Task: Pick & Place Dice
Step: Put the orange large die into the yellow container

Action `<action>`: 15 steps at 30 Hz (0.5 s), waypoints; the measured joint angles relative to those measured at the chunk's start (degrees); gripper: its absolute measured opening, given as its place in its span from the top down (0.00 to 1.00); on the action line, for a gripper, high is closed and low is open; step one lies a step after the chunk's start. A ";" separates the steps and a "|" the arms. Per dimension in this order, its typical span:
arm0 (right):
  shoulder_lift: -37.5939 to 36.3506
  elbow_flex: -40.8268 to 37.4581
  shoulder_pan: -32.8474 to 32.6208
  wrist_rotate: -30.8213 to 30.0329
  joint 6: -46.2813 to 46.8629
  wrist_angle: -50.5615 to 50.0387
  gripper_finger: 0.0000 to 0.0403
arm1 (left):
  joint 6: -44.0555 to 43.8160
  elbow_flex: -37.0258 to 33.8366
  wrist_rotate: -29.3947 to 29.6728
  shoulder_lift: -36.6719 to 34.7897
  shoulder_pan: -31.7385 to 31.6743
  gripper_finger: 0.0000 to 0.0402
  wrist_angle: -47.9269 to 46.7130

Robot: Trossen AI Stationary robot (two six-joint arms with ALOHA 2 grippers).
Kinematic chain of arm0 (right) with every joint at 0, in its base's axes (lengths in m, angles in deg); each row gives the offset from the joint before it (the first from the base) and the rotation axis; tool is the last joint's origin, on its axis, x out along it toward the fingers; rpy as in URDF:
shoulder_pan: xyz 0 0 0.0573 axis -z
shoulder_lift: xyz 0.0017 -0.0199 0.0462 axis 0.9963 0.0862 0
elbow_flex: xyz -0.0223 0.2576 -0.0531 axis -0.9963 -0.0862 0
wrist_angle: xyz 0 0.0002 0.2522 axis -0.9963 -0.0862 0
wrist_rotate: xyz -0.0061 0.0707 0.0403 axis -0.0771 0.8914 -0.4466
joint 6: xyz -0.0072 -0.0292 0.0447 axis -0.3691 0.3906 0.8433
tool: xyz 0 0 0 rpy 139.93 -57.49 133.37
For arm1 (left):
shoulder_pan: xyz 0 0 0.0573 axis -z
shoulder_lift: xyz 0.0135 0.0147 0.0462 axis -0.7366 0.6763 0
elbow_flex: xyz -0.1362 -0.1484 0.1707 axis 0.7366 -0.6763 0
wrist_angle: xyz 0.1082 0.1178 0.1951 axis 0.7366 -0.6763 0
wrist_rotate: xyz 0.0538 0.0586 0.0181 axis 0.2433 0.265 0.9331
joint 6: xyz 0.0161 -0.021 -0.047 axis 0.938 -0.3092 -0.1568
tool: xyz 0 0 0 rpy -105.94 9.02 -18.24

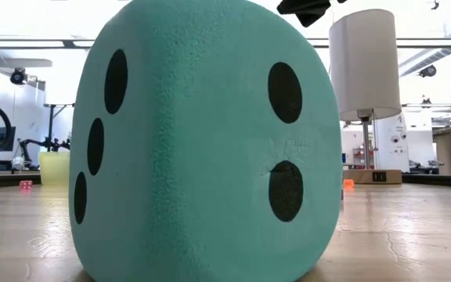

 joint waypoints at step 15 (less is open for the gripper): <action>0.04 0.25 0.00 12.07 -0.51 0.05 0.93 | -1.70 0.00 0.24 -0.11 -0.07 0.23 -0.22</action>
